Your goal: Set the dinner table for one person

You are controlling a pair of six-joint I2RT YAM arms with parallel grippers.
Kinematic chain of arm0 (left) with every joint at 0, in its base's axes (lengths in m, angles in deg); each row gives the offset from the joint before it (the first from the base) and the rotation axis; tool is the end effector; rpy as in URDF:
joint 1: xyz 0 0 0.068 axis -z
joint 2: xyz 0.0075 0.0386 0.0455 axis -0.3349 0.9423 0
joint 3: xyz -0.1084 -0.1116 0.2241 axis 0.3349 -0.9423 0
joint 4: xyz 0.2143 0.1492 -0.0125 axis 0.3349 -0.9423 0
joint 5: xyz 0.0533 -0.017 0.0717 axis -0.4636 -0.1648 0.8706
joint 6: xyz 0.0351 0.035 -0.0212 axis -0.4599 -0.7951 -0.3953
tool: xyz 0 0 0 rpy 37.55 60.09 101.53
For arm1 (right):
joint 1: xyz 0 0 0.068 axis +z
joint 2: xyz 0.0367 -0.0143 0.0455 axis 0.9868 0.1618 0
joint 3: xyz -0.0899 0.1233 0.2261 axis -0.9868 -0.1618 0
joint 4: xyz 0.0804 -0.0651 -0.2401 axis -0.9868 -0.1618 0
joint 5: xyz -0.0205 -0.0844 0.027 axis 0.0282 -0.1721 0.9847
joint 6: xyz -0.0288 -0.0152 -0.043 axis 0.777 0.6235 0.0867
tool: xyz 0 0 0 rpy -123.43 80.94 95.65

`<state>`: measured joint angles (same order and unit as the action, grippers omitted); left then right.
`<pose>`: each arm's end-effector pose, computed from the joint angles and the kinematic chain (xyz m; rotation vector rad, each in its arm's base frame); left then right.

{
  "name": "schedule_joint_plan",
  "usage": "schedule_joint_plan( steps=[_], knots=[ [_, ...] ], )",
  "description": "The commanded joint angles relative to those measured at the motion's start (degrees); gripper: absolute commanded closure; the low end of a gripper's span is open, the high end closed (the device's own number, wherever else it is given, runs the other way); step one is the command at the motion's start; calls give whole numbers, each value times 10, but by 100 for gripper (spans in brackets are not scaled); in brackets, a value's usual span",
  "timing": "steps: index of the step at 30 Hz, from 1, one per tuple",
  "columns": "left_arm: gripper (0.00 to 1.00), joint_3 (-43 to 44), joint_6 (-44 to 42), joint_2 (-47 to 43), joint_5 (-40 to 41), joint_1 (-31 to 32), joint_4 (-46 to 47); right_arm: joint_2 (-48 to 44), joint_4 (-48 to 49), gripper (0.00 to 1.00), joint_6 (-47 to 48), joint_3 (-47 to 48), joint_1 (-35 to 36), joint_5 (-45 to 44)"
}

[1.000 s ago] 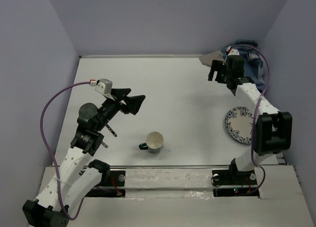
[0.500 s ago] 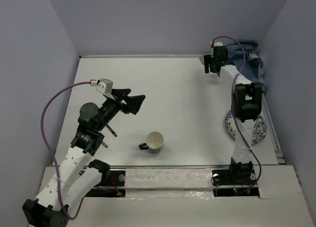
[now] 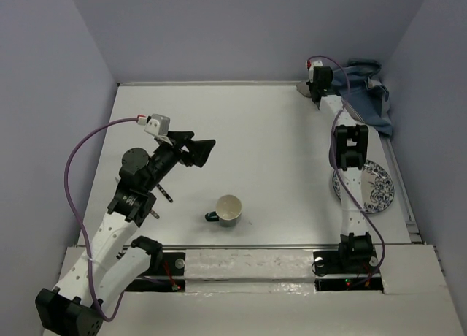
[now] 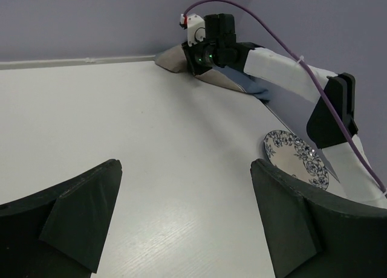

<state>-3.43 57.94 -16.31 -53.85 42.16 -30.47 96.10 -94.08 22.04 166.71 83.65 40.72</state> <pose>0.1595 -0.0779 0.3556 0.2937 1.3920 -0.8244 0.6010 0.0193 0.1587 -0.2514 2.1536 -0.5464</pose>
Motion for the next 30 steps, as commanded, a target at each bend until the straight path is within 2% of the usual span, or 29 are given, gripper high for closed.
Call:
schedule_joint_plan(
  steps=[1,2,3,5,6,11,14,22,23,25,26,27,30],
  knots=[
    [1,16,7,1,-6,-21,32,-3,-15,100,-10,29,-9,38],
    [1,15,9,1,-10,-25,35,-23,-10,100,-19,7,-9,60],
    [1,15,11,4,-16,-29,38,-79,23,100,-23,-25,2,78],
    [1,17,11,10,-17,-37,38,-151,75,100,-19,-135,13,175],
    [1,17,10,11,-17,-38,36,-221,83,100,-17,-164,27,248],
    [1,20,7,10,1,-46,25,-383,83,100,-49,-278,47,416],
    [1,20,14,11,14,-51,19,-417,77,100,-74,-331,64,483],
    [1,26,22,21,83,-53,-21,-379,15,100,-89,-393,130,554],
    [1,28,25,22,91,-54,-26,-384,15,91,-92,-420,136,550],
    [1,31,27,25,115,-53,-36,-404,26,59,-106,-442,149,533],
    [1,31,30,27,126,-54,-39,-412,37,16,-121,-460,149,528],
    [1,32,32,30,133,-54,-42,-420,40,1,-125,-470,158,523],
    [1,42,40,44,163,-55,-61,-464,60,0,-152,-510,163,507]
  ],
)
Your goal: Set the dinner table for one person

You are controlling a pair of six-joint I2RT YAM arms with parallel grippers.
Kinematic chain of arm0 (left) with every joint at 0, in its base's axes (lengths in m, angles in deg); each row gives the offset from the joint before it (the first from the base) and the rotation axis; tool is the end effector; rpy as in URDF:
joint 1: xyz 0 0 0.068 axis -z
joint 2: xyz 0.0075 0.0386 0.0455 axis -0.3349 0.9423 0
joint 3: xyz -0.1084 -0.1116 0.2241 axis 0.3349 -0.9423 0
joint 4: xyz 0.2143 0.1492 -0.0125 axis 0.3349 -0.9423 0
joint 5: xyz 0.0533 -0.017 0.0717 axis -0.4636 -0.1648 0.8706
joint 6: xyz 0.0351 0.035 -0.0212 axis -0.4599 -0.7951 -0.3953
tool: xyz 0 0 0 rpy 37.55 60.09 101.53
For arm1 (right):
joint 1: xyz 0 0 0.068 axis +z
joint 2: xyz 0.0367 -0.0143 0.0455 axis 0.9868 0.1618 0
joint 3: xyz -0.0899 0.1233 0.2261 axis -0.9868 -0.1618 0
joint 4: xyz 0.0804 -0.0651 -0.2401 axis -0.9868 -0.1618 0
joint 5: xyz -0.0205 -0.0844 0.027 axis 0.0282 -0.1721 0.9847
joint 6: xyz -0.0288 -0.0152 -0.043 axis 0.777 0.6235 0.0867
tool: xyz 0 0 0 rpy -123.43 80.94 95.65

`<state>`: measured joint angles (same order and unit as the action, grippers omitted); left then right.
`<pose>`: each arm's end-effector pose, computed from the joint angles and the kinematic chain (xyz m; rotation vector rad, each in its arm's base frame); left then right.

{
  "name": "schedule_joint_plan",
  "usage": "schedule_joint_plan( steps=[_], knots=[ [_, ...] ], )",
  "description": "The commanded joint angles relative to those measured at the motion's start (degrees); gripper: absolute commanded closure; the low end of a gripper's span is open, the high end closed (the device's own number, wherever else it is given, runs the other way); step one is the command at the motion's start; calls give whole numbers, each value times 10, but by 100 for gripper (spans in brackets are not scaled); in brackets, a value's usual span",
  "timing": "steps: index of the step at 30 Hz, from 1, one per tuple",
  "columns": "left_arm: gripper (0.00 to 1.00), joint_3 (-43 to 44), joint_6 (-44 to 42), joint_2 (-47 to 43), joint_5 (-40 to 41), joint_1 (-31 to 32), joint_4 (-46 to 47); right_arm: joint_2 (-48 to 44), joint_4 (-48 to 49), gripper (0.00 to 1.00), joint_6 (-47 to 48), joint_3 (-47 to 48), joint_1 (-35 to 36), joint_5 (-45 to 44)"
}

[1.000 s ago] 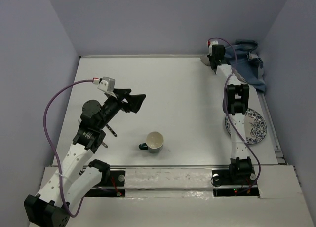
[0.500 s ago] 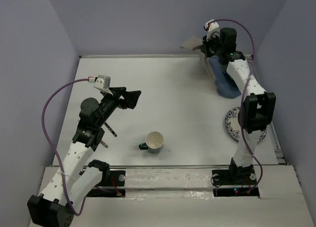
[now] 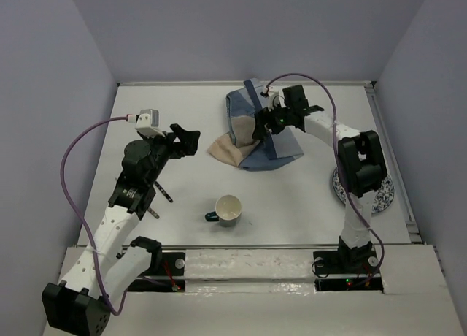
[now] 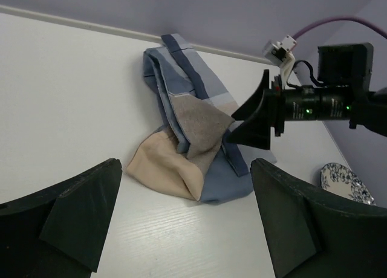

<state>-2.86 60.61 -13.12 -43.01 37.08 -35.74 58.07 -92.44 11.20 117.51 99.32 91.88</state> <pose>0.1824 -0.0618 0.3403 0.0236 1.5361 -0.6466 0.4320 0.1654 0.2219 -0.8337 2.1308 0.7167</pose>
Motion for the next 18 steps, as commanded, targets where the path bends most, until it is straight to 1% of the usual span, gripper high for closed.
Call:
schedule_joint_plan(
  steps=[1,2,5,6,7,8,10,11,13,14,15,16,17,18],
  knots=[
    [1,38,17,14,59,-5,-10,-95,45,0,-49,-28,6,-12],
    [1,43,20,20,59,-5,-11,-120,53,0,-68,-39,6,-40],
    [1,60,39,46,76,-6,-22,-153,61,2,-94,-91,6,-68],
    [3,65,49,55,71,-6,-27,-173,70,5,-120,-105,6,-71],
    [5,69,74,71,67,-5,-24,-183,76,7,-128,-134,6,-77],
    [7,71,85,81,49,-5,-19,-193,91,11,-135,-150,6,-78],
    [11,76,116,111,32,-3,-8,-216,99,12,-163,-175,6,-87],
    [16,86,125,149,24,-1,-4,-223,104,17,-185,-197,6,-109],
    [21,104,134,194,10,13,5,-249,115,31,-206,-226,6,-136],
    [23,128,136,238,22,40,5,-258,128,48,-229,-256,6,-162],
    [25,139,134,259,31,58,4,-267,135,59,-240,-272,6,-177],
    [27,164,133,300,36,73,3,-283,142,68,-250,-288,6,-205],
    [28,176,132,319,39,87,3,-289,145,73,-258,-300,6,-219],
    [31,187,132,340,39,104,0,-296,149,81,-274,-311,6,-232]
  ],
)
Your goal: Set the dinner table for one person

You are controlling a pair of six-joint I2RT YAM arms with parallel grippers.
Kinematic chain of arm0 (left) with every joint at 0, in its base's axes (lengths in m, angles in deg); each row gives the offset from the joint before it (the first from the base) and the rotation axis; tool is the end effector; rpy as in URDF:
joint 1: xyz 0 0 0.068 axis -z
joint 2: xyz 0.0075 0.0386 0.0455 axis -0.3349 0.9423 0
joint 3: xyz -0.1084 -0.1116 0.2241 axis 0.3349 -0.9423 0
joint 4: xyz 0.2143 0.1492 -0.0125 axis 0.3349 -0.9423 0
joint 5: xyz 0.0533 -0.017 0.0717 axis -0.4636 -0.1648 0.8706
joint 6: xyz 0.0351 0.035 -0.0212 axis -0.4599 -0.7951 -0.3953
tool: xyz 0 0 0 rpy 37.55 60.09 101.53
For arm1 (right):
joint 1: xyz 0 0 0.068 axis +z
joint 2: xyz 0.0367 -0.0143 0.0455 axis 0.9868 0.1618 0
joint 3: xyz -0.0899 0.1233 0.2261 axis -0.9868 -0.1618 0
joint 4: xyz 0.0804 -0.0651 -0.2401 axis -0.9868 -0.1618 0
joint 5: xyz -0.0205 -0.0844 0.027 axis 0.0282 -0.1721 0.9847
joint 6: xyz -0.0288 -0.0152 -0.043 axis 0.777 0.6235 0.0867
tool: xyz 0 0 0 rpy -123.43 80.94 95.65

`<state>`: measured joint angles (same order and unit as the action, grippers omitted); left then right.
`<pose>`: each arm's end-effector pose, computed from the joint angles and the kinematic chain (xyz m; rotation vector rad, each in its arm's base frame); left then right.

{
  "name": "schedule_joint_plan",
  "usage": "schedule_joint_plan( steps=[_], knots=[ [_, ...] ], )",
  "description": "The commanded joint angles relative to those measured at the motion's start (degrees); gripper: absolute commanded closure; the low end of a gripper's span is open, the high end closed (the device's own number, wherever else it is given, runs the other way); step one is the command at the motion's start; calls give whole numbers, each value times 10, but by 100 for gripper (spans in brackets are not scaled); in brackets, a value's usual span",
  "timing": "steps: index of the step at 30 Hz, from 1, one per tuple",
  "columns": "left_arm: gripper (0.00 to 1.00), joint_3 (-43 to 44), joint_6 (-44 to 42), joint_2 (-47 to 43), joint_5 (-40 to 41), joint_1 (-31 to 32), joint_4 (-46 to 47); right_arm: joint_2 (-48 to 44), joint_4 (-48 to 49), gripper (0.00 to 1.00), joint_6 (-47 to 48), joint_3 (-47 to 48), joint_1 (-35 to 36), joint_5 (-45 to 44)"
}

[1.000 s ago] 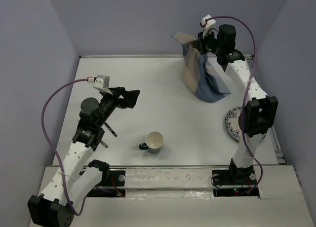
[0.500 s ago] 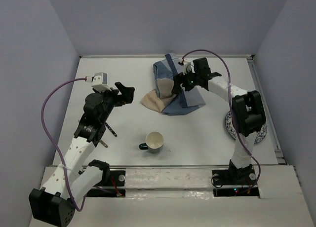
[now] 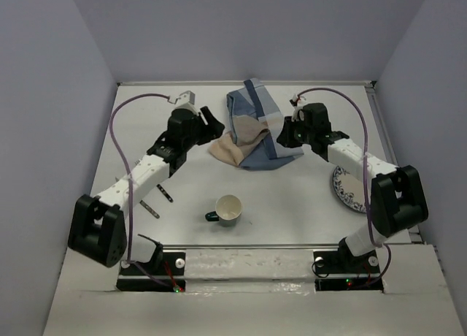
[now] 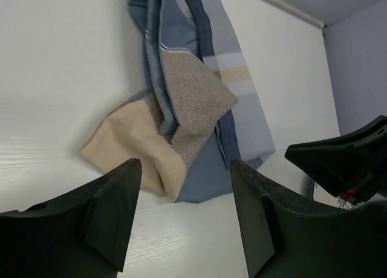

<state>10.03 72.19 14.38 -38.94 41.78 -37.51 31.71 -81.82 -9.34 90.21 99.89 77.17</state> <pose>0.2751 -0.1140 0.3102 -0.1632 1.8419 -0.7377 0.3350 0.1277 0.2584 -0.3407 2.1625 0.6164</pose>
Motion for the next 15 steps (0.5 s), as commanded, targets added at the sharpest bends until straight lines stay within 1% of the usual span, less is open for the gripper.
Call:
schedule_joint_plan(
  steps=[1,2,4,5,6,7,8,9,11,12,15],
  knots=[
    [32,71,17,84,0,63,17,-36,44,84,-78,-54,0,-96],
    [37,90,16,118,2,68,17,-42,47,88,-90,-62,0,-111],
    [38,111,4,153,16,82,12,-46,51,88,-96,-84,0,-120],
    [37,132,-2,188,18,85,9,-45,52,84,-100,-89,-5,-126],
    [37,143,-8,206,42,85,-4,-43,52,77,-101,-93,-5,-129],
    [36,153,-18,221,47,87,-7,-41,53,67,-102,-97,-10,-133],
    [33,173,-25,251,51,86,-9,-39,52,46,-105,-99,-15,-141],
    [32,185,-35,267,59,86,-19,-32,52,36,-106,-98,-15,-144],
    [29,217,-46,304,54,86,-22,-25,53,22,-106,-97,-21,-153],
    [28,227,-50,316,52,86,-32,-18,52,21,-108,-97,-27,-158],
    [28,248,-58,341,60,86,-41,-1,53,21,-108,-97,-32,-166]
  ],
)
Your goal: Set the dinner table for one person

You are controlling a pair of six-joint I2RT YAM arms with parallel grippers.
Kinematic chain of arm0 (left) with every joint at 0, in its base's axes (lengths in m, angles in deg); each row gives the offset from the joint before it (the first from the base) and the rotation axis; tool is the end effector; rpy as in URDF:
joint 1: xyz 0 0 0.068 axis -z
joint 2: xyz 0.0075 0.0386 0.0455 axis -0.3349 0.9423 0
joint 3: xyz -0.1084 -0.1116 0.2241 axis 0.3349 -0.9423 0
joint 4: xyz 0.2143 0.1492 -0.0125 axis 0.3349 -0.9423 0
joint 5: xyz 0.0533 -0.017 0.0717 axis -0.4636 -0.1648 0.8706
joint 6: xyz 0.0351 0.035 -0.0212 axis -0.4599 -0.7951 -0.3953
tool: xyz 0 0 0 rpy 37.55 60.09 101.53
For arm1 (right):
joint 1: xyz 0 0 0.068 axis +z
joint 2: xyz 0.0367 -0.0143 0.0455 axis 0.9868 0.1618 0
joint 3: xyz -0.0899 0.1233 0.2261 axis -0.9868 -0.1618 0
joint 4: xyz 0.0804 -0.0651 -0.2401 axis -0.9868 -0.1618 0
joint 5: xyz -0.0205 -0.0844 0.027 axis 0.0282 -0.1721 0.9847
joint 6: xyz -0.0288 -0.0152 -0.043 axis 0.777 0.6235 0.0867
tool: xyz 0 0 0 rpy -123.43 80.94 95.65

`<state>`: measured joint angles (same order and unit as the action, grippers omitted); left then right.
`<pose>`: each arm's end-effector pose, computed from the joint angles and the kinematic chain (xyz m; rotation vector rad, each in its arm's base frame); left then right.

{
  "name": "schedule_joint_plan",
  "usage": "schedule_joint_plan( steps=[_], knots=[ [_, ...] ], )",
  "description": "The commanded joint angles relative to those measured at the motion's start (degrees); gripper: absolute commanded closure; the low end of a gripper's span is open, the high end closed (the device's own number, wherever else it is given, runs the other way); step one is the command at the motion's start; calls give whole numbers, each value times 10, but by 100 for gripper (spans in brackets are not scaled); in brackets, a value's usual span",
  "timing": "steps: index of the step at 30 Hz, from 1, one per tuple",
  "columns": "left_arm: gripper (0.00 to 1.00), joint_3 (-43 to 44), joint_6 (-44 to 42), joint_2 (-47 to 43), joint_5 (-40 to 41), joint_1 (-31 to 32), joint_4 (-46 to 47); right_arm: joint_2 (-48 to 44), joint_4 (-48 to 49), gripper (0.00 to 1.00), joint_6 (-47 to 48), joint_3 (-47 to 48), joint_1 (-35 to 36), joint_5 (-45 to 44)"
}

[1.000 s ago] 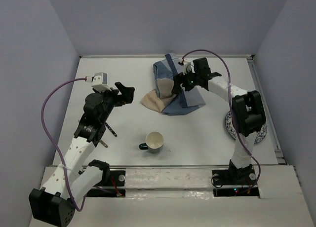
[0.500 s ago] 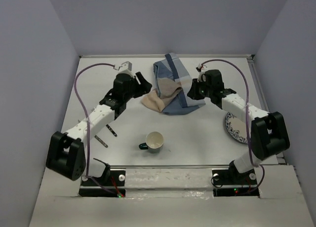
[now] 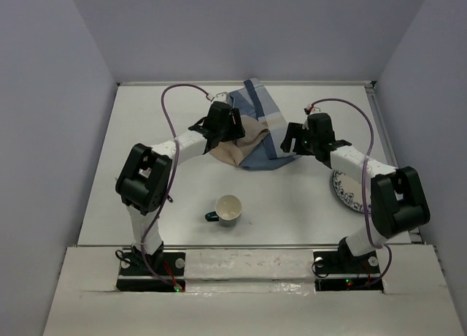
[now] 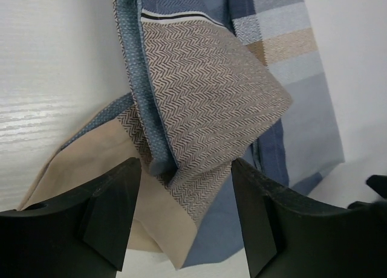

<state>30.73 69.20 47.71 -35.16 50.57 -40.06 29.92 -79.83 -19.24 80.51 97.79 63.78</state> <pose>0.3659 -0.2189 0.2313 -0.0205 2.1157 -0.6413 0.3187 0.1004 0.2153 0.0317 2.2889 0.4168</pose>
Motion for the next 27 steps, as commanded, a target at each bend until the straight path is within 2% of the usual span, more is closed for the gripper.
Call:
schedule_joint_plan(
  steps=[1,4,10,14,20,23,26,27],
  knots=[
    [28,42,-30,12,26,-2,-14,21,32,21,-6,2,-11,-33],
    [29,49,-38,26,35,-2,-17,43,32,22,7,13,-11,-54],
    [33,66,-52,45,43,-2,-14,56,27,33,43,30,-11,-40],
    [34,77,-50,65,28,-2,-12,61,20,34,55,43,4,-23],
    [34,88,-51,78,21,-5,-10,101,-11,30,88,84,55,-51],
    [36,87,-51,80,17,-8,-6,119,-23,37,99,106,73,-56],
    [47,81,-49,78,6,-12,10,139,-34,40,107,127,89,-56],
    [60,78,-48,76,2,-16,15,145,-42,40,110,134,89,-58]
  ],
)
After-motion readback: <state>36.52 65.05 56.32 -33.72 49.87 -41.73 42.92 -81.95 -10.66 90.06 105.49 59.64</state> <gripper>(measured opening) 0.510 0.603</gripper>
